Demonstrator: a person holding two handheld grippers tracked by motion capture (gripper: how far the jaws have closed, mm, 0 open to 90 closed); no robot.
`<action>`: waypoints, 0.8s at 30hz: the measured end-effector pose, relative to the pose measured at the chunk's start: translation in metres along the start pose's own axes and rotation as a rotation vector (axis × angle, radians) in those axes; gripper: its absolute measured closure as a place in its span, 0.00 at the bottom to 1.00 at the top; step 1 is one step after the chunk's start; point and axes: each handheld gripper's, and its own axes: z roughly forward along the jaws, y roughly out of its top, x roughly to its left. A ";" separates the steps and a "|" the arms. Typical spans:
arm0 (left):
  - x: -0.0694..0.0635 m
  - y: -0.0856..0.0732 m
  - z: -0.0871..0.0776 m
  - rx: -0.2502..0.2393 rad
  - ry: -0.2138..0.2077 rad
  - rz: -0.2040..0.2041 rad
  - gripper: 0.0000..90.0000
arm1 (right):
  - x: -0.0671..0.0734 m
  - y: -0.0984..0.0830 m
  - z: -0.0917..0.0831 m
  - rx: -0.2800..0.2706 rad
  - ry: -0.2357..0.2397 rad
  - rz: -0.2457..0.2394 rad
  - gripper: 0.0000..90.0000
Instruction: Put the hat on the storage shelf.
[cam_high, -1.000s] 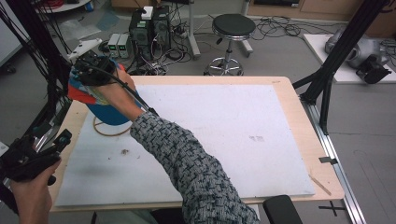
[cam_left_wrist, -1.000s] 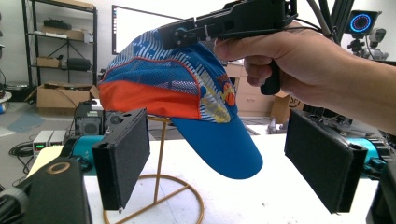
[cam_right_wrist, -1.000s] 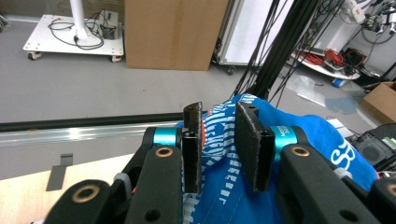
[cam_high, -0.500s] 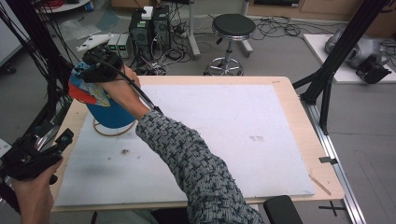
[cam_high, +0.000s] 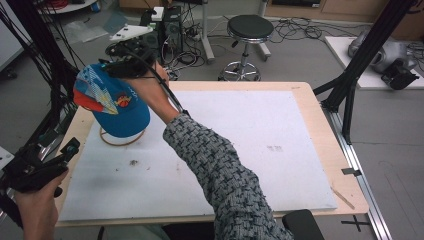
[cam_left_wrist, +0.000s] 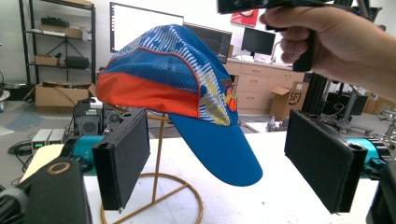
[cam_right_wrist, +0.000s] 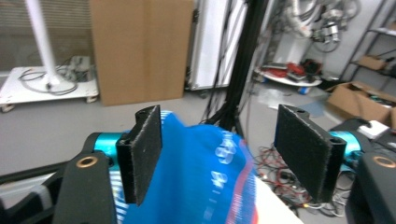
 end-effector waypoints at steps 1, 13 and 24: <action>0.000 0.000 0.001 0.001 -0.001 0.001 0.25 | -0.007 0.000 -0.009 -0.011 -0.017 0.006 0.34; -0.003 -0.005 0.008 0.025 -0.008 0.008 0.25 | -0.055 -0.013 -0.074 -0.066 -0.147 0.065 0.23; -0.007 -0.010 0.015 0.051 -0.017 0.011 0.25 | -0.092 -0.032 -0.148 -0.115 -0.287 0.094 0.14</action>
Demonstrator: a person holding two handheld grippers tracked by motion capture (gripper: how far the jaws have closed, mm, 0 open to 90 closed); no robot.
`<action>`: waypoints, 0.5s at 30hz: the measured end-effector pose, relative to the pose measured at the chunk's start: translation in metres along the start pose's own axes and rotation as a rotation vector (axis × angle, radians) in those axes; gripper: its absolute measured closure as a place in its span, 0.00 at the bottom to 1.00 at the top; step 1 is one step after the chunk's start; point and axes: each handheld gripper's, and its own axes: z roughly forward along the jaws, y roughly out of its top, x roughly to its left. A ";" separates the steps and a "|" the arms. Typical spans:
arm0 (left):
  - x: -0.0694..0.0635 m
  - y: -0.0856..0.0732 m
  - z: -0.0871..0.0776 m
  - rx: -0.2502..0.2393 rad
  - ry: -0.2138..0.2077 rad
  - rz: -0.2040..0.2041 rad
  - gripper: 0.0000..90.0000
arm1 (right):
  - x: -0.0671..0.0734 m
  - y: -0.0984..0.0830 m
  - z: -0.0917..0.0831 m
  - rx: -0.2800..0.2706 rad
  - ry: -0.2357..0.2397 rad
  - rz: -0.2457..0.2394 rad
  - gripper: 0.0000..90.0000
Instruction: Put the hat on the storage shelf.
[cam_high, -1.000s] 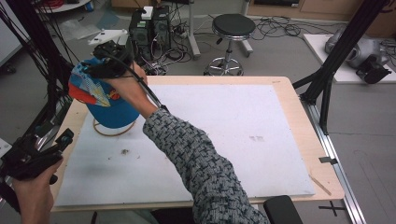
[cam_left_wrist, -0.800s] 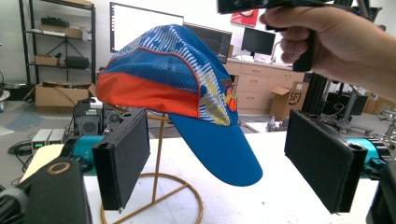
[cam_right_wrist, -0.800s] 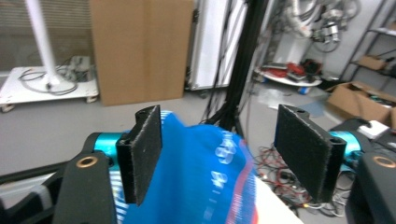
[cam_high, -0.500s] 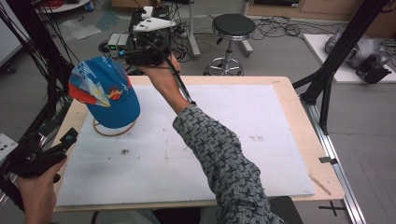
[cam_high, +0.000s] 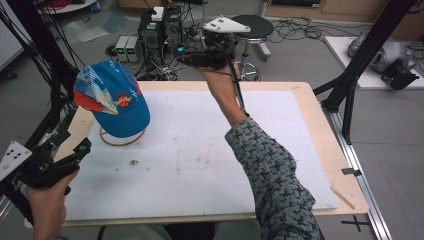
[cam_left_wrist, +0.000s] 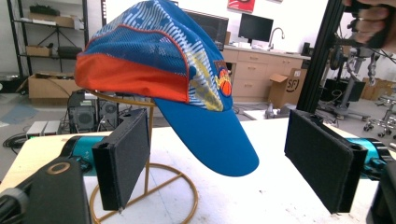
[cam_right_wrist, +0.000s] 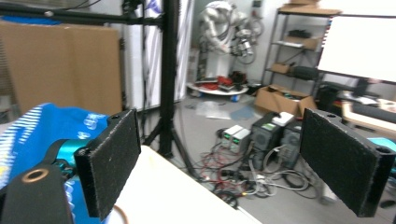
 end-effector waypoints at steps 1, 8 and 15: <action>0.000 0.000 0.000 0.003 0.000 0.001 0.25 | -0.004 -0.001 -0.005 0.001 -0.008 0.003 0.14; -0.001 -0.005 0.006 0.026 -0.002 0.005 0.25 | -0.039 -0.016 -0.052 -0.015 -0.071 0.024 0.14; -0.003 -0.011 0.013 0.048 -0.006 0.009 0.25 | -0.070 -0.037 -0.107 -0.026 -0.127 0.045 0.13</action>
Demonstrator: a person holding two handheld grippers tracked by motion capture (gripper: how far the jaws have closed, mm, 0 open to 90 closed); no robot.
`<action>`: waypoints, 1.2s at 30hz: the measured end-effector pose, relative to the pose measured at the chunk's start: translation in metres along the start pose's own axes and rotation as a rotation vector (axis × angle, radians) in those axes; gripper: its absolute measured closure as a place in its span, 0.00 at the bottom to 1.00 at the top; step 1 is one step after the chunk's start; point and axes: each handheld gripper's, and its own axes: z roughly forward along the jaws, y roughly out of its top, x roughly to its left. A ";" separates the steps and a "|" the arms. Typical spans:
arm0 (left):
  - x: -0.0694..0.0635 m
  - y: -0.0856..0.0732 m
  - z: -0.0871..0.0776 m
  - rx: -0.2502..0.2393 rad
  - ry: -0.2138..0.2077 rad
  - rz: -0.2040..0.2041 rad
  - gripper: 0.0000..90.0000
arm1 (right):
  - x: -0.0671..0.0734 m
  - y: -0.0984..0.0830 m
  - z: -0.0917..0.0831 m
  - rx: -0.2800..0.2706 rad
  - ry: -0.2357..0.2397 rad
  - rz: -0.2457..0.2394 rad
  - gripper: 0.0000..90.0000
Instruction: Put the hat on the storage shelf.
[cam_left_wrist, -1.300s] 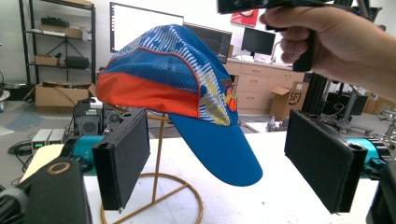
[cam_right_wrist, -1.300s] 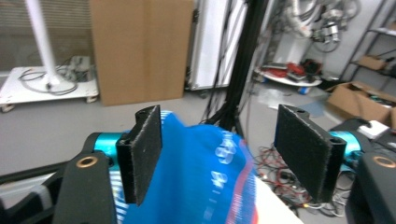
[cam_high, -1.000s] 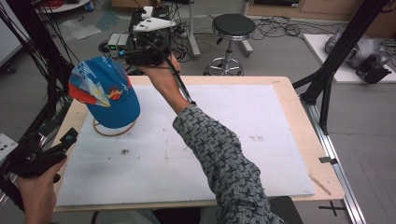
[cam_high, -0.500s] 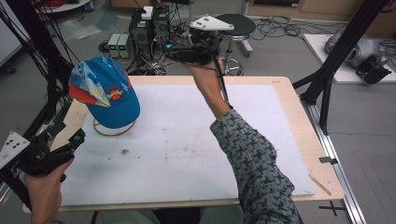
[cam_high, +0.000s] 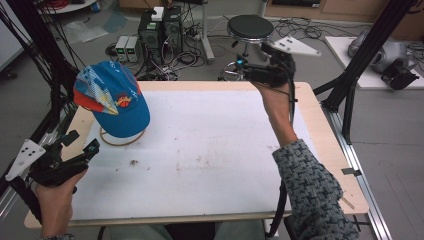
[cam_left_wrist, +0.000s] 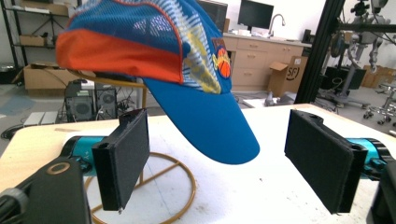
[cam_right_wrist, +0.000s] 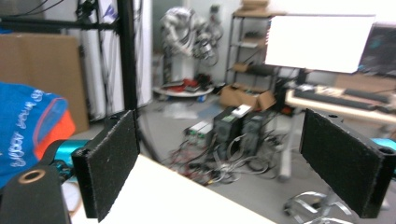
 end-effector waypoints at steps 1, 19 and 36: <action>0.000 -0.001 0.001 0.006 -0.001 0.002 0.25 | 0.000 0.000 0.000 0.000 0.000 0.000 0.13; 0.000 -0.012 0.012 0.051 -0.004 0.002 0.25 | -0.028 -0.060 -0.102 0.006 0.036 -0.017 0.13; 0.002 -0.014 0.012 0.056 0.004 0.002 0.25 | -0.030 -0.074 -0.112 0.034 0.028 0.011 0.13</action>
